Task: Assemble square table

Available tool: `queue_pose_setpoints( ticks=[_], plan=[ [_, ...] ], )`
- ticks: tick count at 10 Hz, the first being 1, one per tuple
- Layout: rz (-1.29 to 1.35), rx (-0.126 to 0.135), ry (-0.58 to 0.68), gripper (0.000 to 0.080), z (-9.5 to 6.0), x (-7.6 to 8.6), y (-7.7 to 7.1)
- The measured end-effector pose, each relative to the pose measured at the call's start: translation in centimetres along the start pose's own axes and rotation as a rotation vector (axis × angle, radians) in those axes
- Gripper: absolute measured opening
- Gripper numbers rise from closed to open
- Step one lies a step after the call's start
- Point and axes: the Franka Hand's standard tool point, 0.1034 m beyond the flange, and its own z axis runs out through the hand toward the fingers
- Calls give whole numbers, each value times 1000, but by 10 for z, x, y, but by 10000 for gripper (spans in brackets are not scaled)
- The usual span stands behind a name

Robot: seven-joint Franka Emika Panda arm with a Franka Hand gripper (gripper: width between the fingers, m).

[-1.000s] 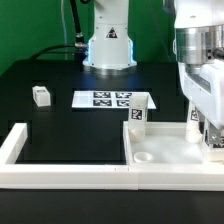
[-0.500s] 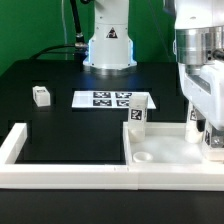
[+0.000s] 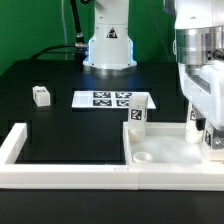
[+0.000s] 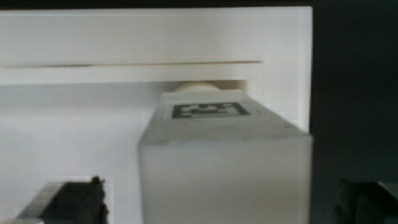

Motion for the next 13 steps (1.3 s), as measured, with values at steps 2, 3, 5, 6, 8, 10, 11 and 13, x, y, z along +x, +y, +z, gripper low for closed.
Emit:
queue_pose_setpoints(
  ticks=[2,3,5,6,8,10,11,13],
  plan=[
    [-71,23,0,648,-1,0,-4],
    [-249,0,19,648,0,-8,-1],
    [-598,-21,21,648,-2,-26,-3],
    [-655,-21,20,648,-3,-27,-3],
    [-782,-25,20,648,-2,-25,-3],
    [-958,-33,29,648,-2,-24,-3],
    [-1231,-69,53,648,0,-29,1],
    [-1387,-78,50,648,1,-30,2]
  ],
)
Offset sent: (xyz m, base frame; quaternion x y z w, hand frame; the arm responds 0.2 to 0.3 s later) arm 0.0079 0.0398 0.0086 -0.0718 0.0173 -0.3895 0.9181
